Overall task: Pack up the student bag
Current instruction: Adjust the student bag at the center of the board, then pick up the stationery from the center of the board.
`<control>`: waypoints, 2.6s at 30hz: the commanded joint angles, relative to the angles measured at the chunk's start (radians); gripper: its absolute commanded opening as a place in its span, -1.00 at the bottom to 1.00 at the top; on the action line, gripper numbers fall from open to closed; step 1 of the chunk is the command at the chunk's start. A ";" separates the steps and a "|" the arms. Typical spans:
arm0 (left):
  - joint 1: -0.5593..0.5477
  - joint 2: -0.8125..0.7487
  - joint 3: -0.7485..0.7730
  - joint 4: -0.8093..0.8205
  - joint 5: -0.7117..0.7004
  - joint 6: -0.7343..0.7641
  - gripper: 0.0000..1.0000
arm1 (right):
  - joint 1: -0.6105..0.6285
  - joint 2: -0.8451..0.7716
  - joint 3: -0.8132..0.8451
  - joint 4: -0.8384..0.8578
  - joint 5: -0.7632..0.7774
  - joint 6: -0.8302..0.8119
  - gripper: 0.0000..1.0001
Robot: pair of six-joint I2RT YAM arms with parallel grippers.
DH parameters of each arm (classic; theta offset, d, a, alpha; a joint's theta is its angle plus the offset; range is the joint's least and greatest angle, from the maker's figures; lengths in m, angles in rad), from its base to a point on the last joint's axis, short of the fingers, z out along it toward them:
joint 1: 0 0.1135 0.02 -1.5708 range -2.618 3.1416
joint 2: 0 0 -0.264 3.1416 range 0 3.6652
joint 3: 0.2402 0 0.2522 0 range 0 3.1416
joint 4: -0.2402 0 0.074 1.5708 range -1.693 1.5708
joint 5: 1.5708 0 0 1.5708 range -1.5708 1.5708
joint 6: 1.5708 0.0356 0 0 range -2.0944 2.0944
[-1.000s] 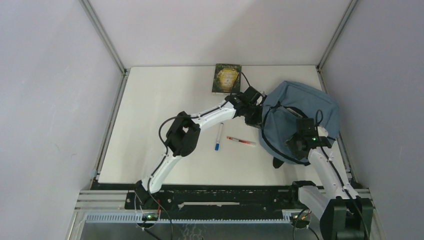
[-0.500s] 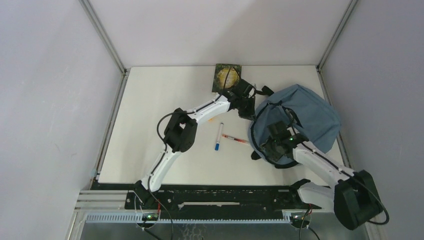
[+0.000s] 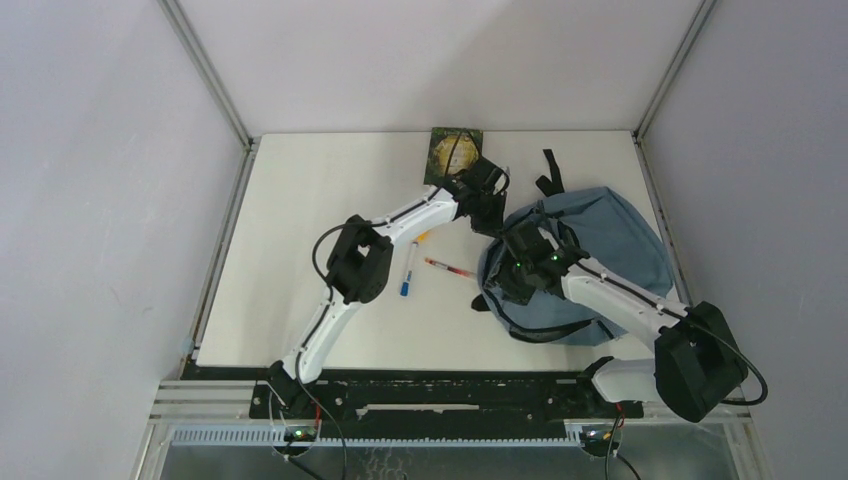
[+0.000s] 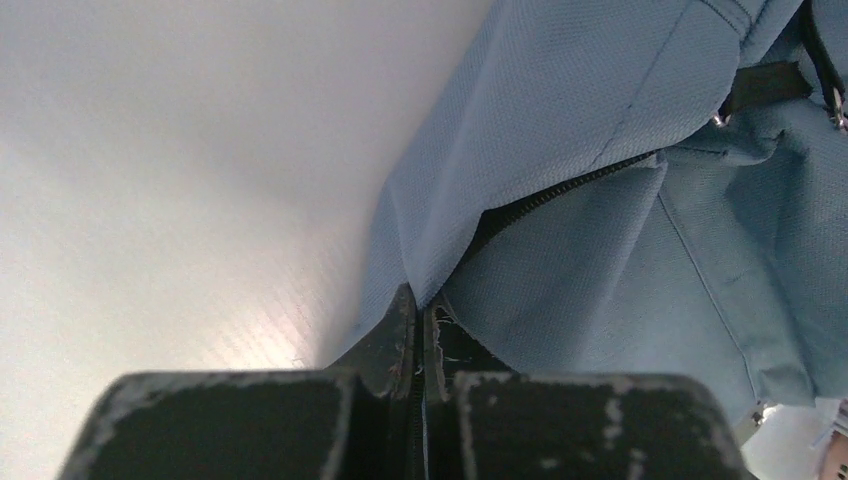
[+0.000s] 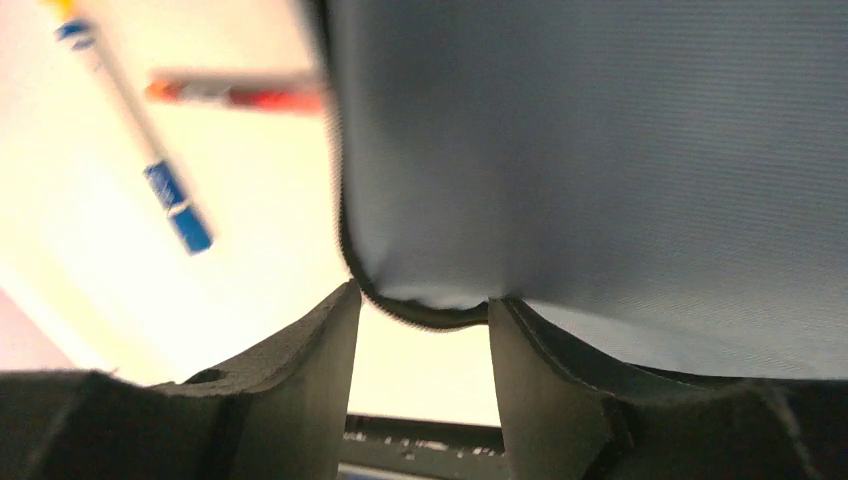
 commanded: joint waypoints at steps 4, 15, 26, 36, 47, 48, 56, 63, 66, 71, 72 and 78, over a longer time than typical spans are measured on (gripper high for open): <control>0.008 -0.073 0.084 0.025 -0.059 0.051 -0.79 | 0.056 -0.067 0.199 -0.062 -0.029 -0.361 0.23; 0.034 -0.362 -0.103 -0.120 -0.337 0.159 0.28 | -0.192 -0.189 0.256 -0.151 0.085 -0.512 0.41; 0.398 -0.716 -0.723 -0.109 -0.531 0.274 0.81 | -0.187 -0.094 0.253 -0.065 0.004 -0.476 0.40; 0.570 -0.599 -0.904 -0.053 -0.321 0.404 0.46 | -0.183 -0.083 0.253 -0.051 -0.017 -0.456 0.39; 0.613 -0.594 -0.915 -0.092 -0.295 0.359 -0.01 | -0.212 -0.099 0.253 -0.029 -0.028 -0.458 0.38; 0.613 -0.588 -0.908 -0.099 -0.296 0.355 -0.03 | -0.219 -0.102 0.253 -0.026 -0.042 -0.457 0.37; 0.615 -0.579 -0.887 -0.094 -0.222 0.322 -0.30 | -0.250 -0.129 0.253 -0.037 -0.052 -0.468 0.36; 0.601 -0.454 -0.843 -0.069 0.015 0.241 -0.72 | -0.290 -0.092 0.322 -0.120 0.074 -0.604 0.37; 0.576 -0.468 -0.830 -0.062 -0.003 0.228 -0.94 | -0.289 -0.003 0.397 -0.199 0.198 -0.684 0.38; 0.540 -0.592 -0.813 -0.060 -0.030 0.211 -1.00 | -0.282 0.102 0.445 -0.258 0.368 -0.740 0.35; 0.530 -0.622 -0.806 -0.063 -0.029 0.208 -1.00 | -0.284 0.113 0.449 -0.260 0.409 -0.746 0.36; 0.393 -0.734 -0.722 -0.073 0.033 0.167 -1.00 | -0.341 0.154 0.447 -0.257 0.519 -0.768 0.33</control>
